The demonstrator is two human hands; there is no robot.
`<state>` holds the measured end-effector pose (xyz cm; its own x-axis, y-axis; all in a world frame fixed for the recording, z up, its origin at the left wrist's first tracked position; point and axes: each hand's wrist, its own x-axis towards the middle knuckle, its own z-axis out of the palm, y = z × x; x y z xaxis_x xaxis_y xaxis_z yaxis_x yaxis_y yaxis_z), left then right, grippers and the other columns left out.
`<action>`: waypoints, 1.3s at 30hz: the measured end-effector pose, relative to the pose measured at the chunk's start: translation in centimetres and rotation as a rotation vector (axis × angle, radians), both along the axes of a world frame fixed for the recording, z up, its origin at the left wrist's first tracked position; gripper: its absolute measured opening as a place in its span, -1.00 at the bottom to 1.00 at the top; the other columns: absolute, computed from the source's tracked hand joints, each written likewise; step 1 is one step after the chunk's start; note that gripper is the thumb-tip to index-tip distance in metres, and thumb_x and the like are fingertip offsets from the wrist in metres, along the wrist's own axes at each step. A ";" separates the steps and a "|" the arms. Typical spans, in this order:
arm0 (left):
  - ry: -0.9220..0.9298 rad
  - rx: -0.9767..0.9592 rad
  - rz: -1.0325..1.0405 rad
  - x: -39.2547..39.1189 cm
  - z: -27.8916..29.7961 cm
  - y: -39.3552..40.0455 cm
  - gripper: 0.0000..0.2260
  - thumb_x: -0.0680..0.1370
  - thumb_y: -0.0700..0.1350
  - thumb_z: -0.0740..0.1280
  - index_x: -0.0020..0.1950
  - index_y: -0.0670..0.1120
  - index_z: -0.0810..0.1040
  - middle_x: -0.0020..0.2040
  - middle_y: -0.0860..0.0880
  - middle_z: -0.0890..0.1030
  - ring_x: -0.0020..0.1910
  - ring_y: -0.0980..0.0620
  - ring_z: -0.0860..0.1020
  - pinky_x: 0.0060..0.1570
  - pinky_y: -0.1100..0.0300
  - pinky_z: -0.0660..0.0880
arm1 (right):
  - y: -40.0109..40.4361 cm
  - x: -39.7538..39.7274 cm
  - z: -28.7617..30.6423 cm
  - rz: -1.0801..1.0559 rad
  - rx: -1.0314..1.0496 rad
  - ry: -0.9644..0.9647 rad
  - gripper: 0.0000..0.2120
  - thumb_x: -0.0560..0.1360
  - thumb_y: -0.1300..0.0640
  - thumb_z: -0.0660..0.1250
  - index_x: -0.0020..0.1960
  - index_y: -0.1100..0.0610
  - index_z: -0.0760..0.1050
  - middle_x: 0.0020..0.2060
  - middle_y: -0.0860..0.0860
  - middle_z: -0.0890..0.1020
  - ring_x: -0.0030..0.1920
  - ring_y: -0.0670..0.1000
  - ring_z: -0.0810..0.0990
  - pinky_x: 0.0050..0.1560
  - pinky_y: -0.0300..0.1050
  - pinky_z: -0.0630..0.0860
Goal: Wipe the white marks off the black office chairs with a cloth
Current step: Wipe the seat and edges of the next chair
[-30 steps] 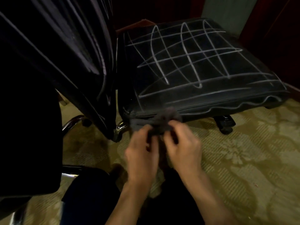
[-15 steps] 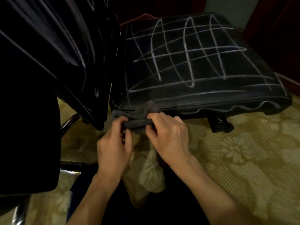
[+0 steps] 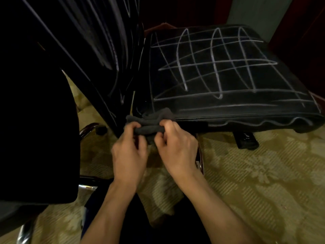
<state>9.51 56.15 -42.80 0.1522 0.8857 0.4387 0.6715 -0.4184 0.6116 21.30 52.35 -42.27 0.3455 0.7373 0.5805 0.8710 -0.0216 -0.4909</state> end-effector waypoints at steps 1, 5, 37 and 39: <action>-0.021 -0.024 0.004 0.4 -0.1 0.0 -0.77 0.55 -0.25 0.36 0.19 -0.11 0.50 -0.16 -0.05 0.66 -0.24 0.02 0.64 -0.19 0.34 0.43 | 0.0 0.3 0.0 0.011 -0.011 -0.001 -0.79 0.38 0.18 0.50 -0.02 0.16 0.58 -0.31 0.00 0.61 -0.39 0.03 0.60 -0.40 -0.18 0.45; -0.113 -0.103 -0.103 4.6 0.4 -2.3 -0.77 0.54 -0.23 0.37 0.17 -0.04 0.55 -0.15 -0.04 0.69 -0.20 -0.02 0.66 -0.11 0.12 0.54 | -2.6 4.6 -0.4 -0.117 -0.040 -0.009 -0.77 0.44 0.05 0.33 0.05 0.10 0.57 -0.22 0.00 0.64 -0.29 0.07 0.63 -0.32 -0.10 0.53; -0.160 -0.072 -0.034 4.3 0.6 -1.8 -0.80 0.50 -0.26 0.39 0.08 -0.06 0.56 -0.39 0.15 0.54 -0.34 0.16 0.59 -0.33 0.31 0.49 | -1.6 3.1 -0.6 -0.053 0.020 0.066 -0.73 0.37 0.27 0.50 0.03 0.20 0.52 -0.26 0.07 0.63 -0.35 0.08 0.62 -0.36 -0.13 0.51; -0.184 -0.092 -0.024 5.7 1.0 -2.3 -0.80 0.50 -0.27 0.40 0.08 -0.07 0.56 -0.37 0.14 0.56 -0.36 0.18 0.59 -0.29 0.34 0.50 | -2.4 4.6 -0.5 -0.027 -0.005 0.060 -0.72 0.36 0.27 0.51 0.03 0.21 0.53 -0.26 0.08 0.63 -0.34 0.09 0.62 -0.35 -0.10 0.53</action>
<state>15.22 53.87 -41.80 0.0986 0.9202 0.3787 0.5350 -0.3699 0.7595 25.88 49.95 -42.78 0.3992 0.7303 0.5543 0.8390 -0.0472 -0.5420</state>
